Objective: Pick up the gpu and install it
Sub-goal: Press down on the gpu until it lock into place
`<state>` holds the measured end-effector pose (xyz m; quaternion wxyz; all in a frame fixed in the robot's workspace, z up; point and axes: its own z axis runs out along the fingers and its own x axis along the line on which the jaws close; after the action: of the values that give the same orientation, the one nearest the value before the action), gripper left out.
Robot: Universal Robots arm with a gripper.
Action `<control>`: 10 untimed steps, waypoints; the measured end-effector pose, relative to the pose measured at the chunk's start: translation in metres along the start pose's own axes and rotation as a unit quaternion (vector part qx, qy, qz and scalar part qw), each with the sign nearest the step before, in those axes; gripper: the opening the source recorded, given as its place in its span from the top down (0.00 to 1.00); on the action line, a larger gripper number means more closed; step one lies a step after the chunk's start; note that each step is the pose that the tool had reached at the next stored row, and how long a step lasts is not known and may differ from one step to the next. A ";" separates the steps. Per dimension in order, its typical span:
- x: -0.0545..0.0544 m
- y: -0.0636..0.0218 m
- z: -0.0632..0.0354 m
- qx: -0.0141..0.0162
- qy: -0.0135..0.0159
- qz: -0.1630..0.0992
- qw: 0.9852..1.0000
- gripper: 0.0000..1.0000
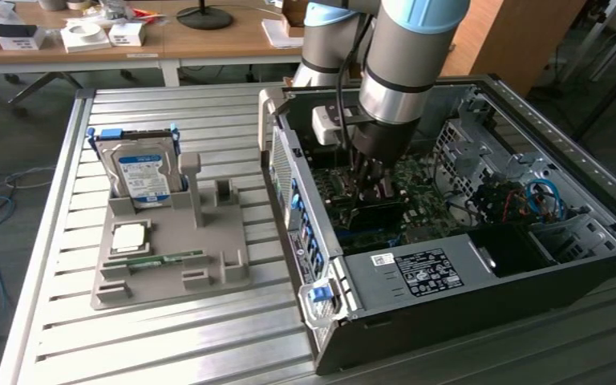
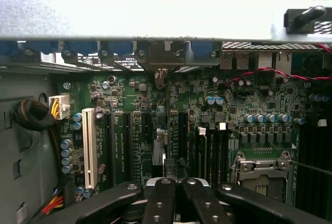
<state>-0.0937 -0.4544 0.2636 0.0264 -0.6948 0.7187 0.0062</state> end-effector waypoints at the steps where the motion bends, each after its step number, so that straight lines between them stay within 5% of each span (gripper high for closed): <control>1: 0.000 0.0001 0.0000 0.000 0.000 0.000 1.000 0.89; 10: 0.000 0.0003 0.0007 0.000 0.000 0.000 1.000 0.89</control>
<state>-0.0940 -0.4546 0.2629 0.0261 -0.6948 0.7187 0.0061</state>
